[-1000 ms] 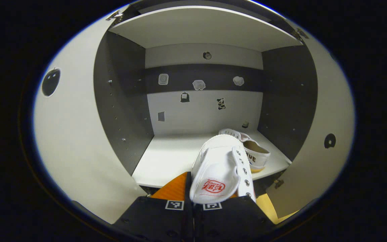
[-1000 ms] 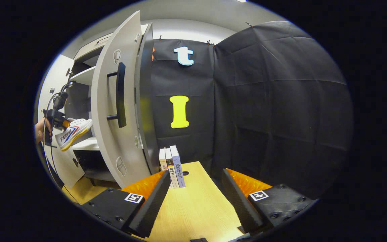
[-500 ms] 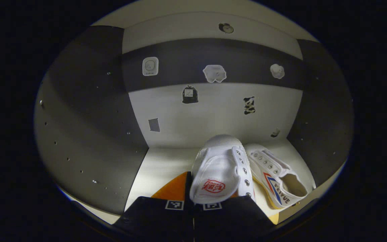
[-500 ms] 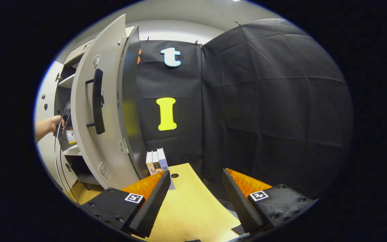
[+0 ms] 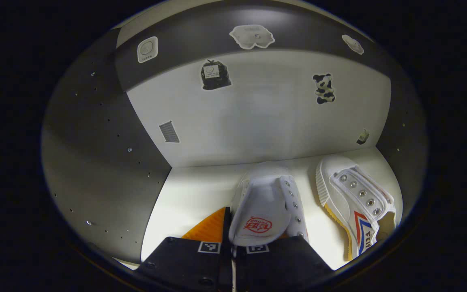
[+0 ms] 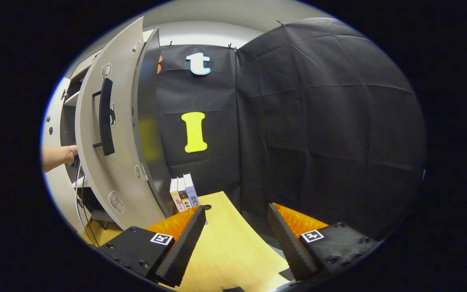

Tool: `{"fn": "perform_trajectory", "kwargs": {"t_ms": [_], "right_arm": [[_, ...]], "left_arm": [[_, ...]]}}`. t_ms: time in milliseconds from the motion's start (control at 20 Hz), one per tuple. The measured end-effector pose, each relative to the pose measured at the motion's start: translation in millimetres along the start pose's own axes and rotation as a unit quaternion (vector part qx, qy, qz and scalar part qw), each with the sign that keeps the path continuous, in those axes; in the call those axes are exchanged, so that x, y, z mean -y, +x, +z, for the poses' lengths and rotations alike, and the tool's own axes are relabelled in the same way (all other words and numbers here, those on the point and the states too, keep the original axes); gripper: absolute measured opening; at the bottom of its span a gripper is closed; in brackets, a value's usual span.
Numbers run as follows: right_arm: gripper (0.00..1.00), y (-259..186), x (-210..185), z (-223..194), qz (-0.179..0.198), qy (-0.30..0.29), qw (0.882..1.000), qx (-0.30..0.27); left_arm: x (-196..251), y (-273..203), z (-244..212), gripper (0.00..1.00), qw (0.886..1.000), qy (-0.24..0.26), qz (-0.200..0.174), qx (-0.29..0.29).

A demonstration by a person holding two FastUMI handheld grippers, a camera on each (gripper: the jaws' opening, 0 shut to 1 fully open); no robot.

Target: Grab one shoe with the right hand and put it into the shoe cabinet, grab the other shoe with the left hand and put it into the shoe cabinet; then close the right door with the right hand and the left door with the left hand.

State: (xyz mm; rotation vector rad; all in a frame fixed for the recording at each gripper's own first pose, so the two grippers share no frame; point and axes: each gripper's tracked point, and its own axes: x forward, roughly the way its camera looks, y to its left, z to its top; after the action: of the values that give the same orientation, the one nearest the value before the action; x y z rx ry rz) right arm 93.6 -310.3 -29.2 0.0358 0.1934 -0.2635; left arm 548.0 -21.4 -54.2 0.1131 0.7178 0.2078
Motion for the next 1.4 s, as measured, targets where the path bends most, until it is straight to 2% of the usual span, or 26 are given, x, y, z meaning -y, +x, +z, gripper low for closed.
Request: {"fn": "perform_trajectory", "kwargs": {"t_ms": [50,100,150,250,300,450,500,550,600,800,1050,1400], "right_arm": [[0.99,0.2,0.1,0.1,0.001,-0.001,1.0,0.001],[0.99,-0.6,0.0,0.1,0.003,-0.001,1.0,0.0],[0.99,-0.5,-0.9,0.4,0.004,0.001,1.0,0.0],[0.98,0.3,-2.1,0.6,0.007,0.004,1.0,0.0],[0.99,0.7,-1.8,-0.4,0.008,0.002,1.0,-0.002],[0.98,4.5,-0.7,-2.6,0.007,-0.006,1.0,-0.012],[0.98,4.7,-2.9,-0.3,0.009,-0.002,1.0,-0.012],[0.99,5.7,-5.9,2.1,0.013,0.001,1.0,-0.011],[0.99,6.5,-8.5,4.4,0.016,0.0,1.0,-0.009],[0.98,8.9,-25.3,0.5,0.028,-0.019,0.999,-0.022],[0.98,3.2,-50.7,9.0,0.045,-0.019,0.999,-0.017],[0.98,-4.2,-66.1,29.2,0.053,-0.017,0.998,-0.007]], "left_arm": [[2.0,-0.3,1.7,0.1,1.0,-0.001,-0.004,0.004],[2.2,-4.1,1.4,0.16,1.0,-0.002,-0.005,0.004],[1.5,-9.3,1.0,0.16,1.0,-0.004,-0.005,0.007],[-6.8,-23.9,5.0,0.44,1.0,-0.001,0.005,0.02],[-7.7,-32.6,6.9,0.61,1.0,0.001,-0.001,0.028],[-8.6,-68.4,11.3,0.79,0.998,-0.006,-0.024,0.056],[-9.7,-82.4,10.8,0.92,0.997,-0.008,-0.028,0.067],[-15.0,-97.7,9.7,0.96,0.996,-0.01,-0.021,0.081],[-18.8,-112.5,9.0,0.97,0.995,-0.012,-0.019,0.099],[-13.4,-184.2,0.0,0.97,0.983,-0.043,-0.065,0.167],[-30.0,-264.5,-17.4,0.96,0.964,-0.056,-0.089,0.243],[-68.0,-349.9,-62.1,0.97,0.941,-0.052,-0.06,0.329]]}}
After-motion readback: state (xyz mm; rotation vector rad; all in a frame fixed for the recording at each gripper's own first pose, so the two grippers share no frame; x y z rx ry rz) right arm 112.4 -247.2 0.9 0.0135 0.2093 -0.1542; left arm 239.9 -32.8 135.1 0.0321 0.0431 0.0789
